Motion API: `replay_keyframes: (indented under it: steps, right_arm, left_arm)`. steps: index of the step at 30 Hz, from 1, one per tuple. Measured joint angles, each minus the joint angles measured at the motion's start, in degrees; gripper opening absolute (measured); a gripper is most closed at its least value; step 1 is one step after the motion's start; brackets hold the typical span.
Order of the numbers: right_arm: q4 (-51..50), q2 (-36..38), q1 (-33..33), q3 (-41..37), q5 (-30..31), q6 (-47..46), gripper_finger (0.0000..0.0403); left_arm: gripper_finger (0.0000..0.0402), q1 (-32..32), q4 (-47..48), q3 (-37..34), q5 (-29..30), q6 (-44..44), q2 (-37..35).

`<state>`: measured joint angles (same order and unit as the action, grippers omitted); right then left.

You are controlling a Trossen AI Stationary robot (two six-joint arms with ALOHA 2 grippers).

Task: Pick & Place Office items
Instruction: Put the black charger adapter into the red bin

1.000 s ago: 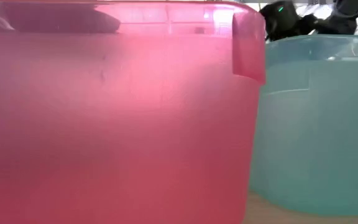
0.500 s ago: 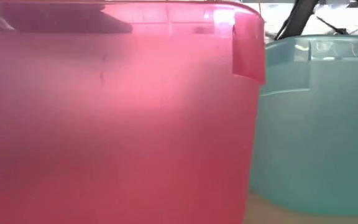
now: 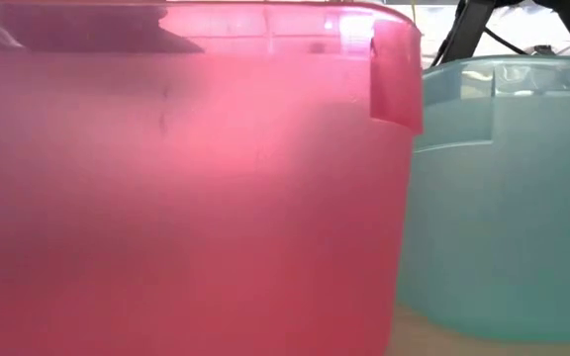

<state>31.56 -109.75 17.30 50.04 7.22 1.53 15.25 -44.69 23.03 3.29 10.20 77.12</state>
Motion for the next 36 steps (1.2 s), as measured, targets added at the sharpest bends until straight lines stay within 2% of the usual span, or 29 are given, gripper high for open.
replay_keyframes:
  steps: [3,8,10,12,17,19,23,27,36]
  right_arm:
    - [0.46,0.02,-0.57,0.04,-1.48,3.04,0.0263]
    - [0.30,0.02,-1.93,0.02,-14.44,2.22,0.0260]
    - [0.24,0.02,-2.71,0.00,-17.74,1.70,0.0257]
    - [0.37,0.02,-3.63,0.00,-16.92,2.44,0.0255]
    - [3.95,0.02,-5.03,-0.05,-8.30,6.49,0.0252]
    - [5.45,0.02,-5.01,-0.04,-7.04,7.80,0.0252]
    - [6.83,0.02,-3.81,-0.04,-7.75,7.30,0.0251]
    - [6.45,0.02,-2.13,-0.04,-11.80,4.74,0.0251]
    - [8.76,-4.51,-2.04,2.05,-11.81,3.64,0.0251]
  left_arm:
    - [0.0120,0.00,0.04,0.00,0.04,0.00,0.00]
    - [0.0120,0.00,0.34,0.00,0.14,0.02,0.00]
    - [0.0120,0.00,0.43,0.00,0.16,0.02,0.00]
    - [0.0120,0.00,0.44,0.00,0.16,0.02,0.00]
    - [0.0120,0.00,0.43,0.00,0.16,0.02,0.00]
    - [0.0120,0.00,0.42,0.00,0.16,0.04,0.00]
    - [0.0120,0.00,0.42,0.00,0.16,0.04,0.00]
    - [0.0120,0.00,0.42,0.00,0.16,0.04,0.00]
    - [0.0120,0.00,0.37,0.00,0.19,0.06,0.00]
